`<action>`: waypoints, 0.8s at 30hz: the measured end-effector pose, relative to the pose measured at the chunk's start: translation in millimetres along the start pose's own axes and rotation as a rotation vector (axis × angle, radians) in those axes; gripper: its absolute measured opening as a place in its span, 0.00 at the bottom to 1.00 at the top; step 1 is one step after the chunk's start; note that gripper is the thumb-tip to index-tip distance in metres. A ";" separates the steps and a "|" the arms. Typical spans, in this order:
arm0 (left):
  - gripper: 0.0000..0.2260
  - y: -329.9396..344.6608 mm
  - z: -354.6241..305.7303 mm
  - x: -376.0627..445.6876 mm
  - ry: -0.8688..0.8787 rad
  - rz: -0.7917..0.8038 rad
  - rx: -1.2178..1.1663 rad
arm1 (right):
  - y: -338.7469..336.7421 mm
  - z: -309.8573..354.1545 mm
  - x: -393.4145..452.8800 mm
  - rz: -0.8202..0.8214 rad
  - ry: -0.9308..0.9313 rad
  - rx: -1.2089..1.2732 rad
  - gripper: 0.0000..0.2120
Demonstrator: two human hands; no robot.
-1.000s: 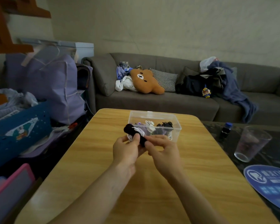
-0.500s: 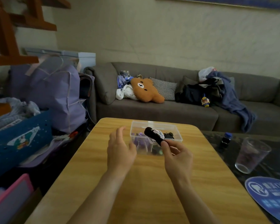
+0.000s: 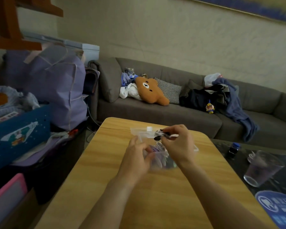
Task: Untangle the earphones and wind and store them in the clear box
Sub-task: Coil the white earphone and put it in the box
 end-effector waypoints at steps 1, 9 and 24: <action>0.02 -3.9 -0.2 -2.2 0.004 0.023 -0.006 | 7.3 1.1 -3.8 0.036 0.015 -0.002 0.12; 0.08 -18.9 15.4 -6.9 -0.037 0.062 -0.334 | 17.4 20.1 -32.8 0.502 0.133 -0.091 0.10; 0.15 21.0 37.1 38.2 -0.444 0.129 -0.960 | -50.4 -93.8 -51.7 -0.197 0.716 0.721 0.16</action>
Point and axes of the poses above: each hand's wrist, its own x-axis towards the middle knuckle, its own y-axis out of the palm, z = x × y, the point moved 5 cm from there along x, towards the middle knuckle, and after that the axes turned 14 degrees about x, right-handed, at the moved point
